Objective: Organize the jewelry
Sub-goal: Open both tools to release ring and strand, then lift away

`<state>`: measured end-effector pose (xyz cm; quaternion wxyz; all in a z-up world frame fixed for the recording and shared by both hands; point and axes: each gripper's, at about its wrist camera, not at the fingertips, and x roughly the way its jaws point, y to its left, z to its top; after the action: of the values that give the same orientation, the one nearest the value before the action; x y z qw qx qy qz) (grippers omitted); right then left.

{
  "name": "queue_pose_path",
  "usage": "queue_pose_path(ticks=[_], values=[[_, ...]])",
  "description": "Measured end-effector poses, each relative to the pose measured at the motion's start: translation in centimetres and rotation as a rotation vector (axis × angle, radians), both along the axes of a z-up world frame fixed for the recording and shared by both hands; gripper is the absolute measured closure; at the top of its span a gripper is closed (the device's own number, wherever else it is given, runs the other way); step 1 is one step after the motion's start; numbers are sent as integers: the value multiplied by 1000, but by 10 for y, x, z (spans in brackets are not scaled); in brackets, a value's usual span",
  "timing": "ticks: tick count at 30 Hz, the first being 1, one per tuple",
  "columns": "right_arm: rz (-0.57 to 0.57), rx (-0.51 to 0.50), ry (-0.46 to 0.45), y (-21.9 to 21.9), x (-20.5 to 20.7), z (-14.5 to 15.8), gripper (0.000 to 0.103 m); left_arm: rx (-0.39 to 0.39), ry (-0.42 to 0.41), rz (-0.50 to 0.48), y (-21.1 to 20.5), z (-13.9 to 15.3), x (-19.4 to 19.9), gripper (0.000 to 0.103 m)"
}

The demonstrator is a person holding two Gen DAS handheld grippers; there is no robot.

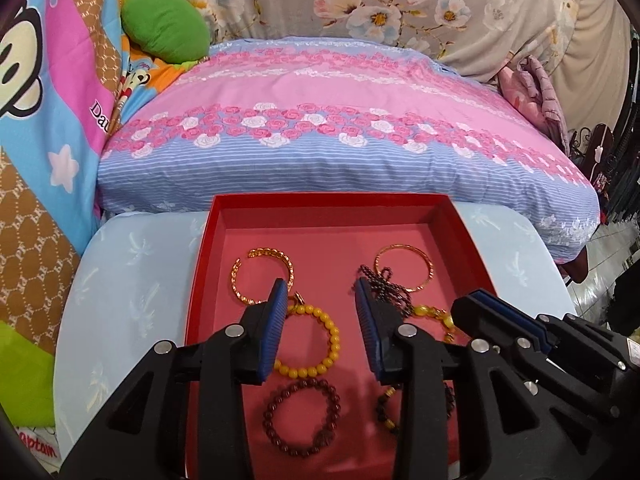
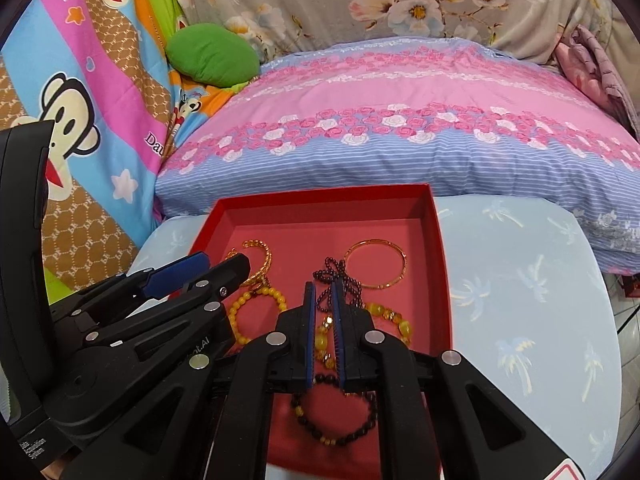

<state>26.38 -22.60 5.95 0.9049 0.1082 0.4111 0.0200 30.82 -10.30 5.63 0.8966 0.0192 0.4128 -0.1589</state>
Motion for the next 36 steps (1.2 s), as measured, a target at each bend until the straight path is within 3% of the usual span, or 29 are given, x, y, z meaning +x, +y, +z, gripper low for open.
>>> queue_pose_path(ticks=[17,36], values=[[-14,43,-13,11,-106,24,93,-19,-15,-5,16,26,-103,69],[-7,40,46,19,-188,-1,92,-13,55,-26,22,-3,-182,69]])
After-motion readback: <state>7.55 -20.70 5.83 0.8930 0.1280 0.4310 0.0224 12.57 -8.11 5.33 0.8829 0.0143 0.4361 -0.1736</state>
